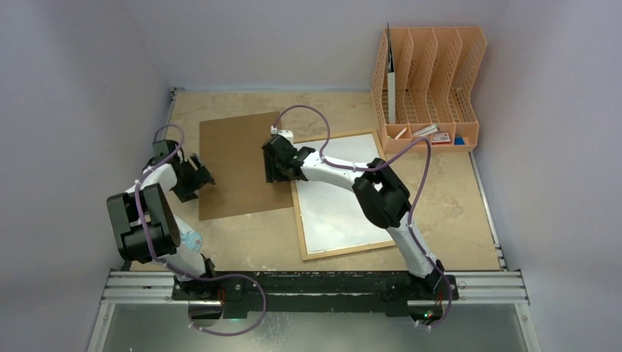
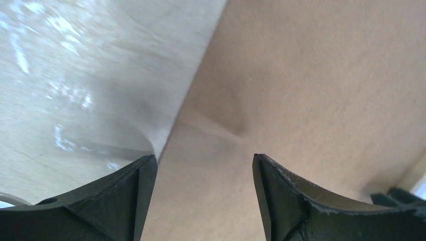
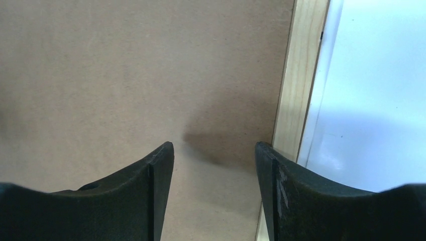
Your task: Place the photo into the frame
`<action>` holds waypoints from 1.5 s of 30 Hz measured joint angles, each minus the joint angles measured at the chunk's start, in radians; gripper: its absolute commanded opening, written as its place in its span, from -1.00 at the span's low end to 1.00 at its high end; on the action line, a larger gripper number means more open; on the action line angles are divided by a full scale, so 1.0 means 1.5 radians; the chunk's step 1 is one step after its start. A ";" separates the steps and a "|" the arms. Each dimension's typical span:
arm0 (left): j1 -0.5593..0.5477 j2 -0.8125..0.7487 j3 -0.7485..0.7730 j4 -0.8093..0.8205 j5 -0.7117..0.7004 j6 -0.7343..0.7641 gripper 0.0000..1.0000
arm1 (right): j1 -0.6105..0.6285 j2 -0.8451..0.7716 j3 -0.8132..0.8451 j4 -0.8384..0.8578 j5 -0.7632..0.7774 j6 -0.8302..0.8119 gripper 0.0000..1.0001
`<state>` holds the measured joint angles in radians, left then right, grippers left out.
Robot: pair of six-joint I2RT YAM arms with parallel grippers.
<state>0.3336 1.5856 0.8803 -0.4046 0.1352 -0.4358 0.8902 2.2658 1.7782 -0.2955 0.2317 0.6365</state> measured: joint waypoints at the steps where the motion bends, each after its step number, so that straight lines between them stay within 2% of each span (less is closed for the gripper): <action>1: 0.000 -0.008 -0.005 -0.006 0.014 -0.001 0.44 | 0.000 0.003 0.001 -0.009 0.015 0.002 0.31; 9: -0.008 -0.096 -0.051 0.040 0.131 -0.029 0.41 | 0.002 0.003 0.005 -0.008 0.024 -0.002 0.33; 14: -0.009 -0.033 -0.065 0.057 0.177 -0.047 0.39 | -0.001 0.009 0.018 -0.019 0.004 -0.006 0.33; 17: -0.005 0.005 -0.036 0.035 0.197 -0.056 0.41 | -0.003 0.014 0.031 -0.026 -0.009 -0.007 0.33; 29: -0.029 0.128 0.118 -0.140 0.104 -0.071 0.47 | -0.005 0.014 0.048 -0.037 -0.053 -0.021 0.33; 37: -0.026 0.159 0.176 -0.181 -0.040 -0.066 0.46 | -0.005 0.014 0.076 -0.072 -0.054 -0.023 0.33; 40: -0.023 0.152 0.169 -0.171 -0.038 -0.060 0.47 | -0.005 0.014 0.085 -0.074 -0.057 -0.022 0.33; 45: -0.016 0.142 0.178 -0.175 -0.005 -0.031 0.62 | -0.012 0.018 0.079 -0.073 -0.081 -0.004 0.31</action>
<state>0.3099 1.7981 1.1473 -0.6670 0.1284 -0.4816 0.8726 2.2925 1.8961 -0.4046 0.1097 0.6300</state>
